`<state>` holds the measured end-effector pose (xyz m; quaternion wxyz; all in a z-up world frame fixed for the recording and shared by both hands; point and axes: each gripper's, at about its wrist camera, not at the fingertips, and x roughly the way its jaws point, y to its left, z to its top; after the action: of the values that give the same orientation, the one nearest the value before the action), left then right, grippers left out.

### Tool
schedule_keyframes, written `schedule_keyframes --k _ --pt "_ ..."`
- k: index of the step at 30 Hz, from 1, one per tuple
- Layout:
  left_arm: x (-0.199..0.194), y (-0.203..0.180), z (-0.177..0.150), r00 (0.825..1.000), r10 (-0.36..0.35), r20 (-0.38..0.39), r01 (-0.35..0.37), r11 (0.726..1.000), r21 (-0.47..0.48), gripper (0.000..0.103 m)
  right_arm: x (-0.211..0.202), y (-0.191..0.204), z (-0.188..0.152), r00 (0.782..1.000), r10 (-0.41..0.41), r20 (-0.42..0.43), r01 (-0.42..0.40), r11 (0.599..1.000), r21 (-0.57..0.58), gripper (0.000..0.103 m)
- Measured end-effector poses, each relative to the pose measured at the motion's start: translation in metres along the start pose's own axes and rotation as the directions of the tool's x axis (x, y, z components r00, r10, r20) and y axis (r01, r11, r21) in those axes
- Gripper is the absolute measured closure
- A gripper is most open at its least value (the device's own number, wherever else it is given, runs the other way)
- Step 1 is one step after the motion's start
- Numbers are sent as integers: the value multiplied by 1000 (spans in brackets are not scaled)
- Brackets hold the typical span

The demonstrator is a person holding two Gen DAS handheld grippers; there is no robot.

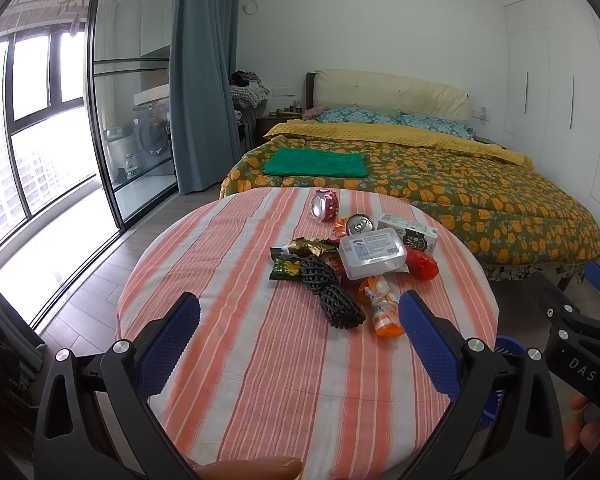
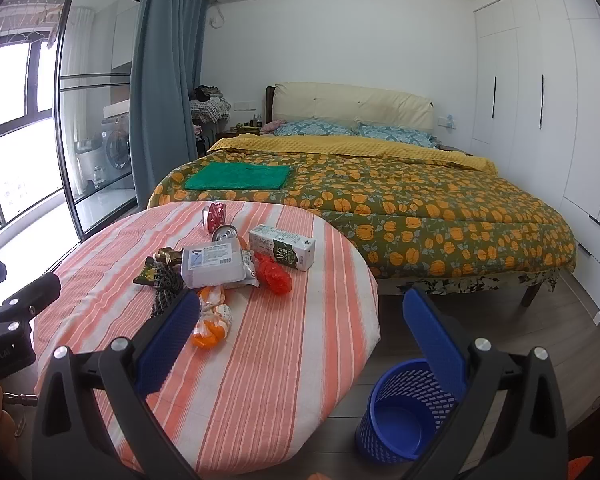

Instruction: Collect trash

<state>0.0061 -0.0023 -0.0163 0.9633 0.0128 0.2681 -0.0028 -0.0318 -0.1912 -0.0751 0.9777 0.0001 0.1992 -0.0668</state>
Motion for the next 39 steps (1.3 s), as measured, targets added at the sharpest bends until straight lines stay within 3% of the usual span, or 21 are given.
schedule_keyframes --k 14,19,21,27,33,36,39 --pt "25 7 -8 997 -29 -74 27 999 -35 5 3 -7 -4 1000 -12 -13 12 1000 12 4" --pt "61 7 -23 980 -54 -191 49 998 -29 5 11 -9 -12 999 -11 -41 12 1000 12 5" --pt "80 7 -29 964 -88 -249 76 995 -56 5 15 -8 -16 998 -9 -56 10 1000 6 5" --pt "126 6 -22 943 -160 -291 132 985 -114 5 29 -8 -28 995 -3 -95 3 1000 0 5" --pt "187 -13 -11 930 -157 -332 135 987 -88 5 39 -10 -36 992 -9 -124 10 1000 5 5" --pt "209 -17 -13 908 -179 -379 157 984 -87 19 43 -12 -41 990 -14 -138 14 1000 2 5" --pt "217 -14 -16 885 -235 -401 206 972 -114 51 48 -12 -47 988 -16 -154 15 1000 -4 5"
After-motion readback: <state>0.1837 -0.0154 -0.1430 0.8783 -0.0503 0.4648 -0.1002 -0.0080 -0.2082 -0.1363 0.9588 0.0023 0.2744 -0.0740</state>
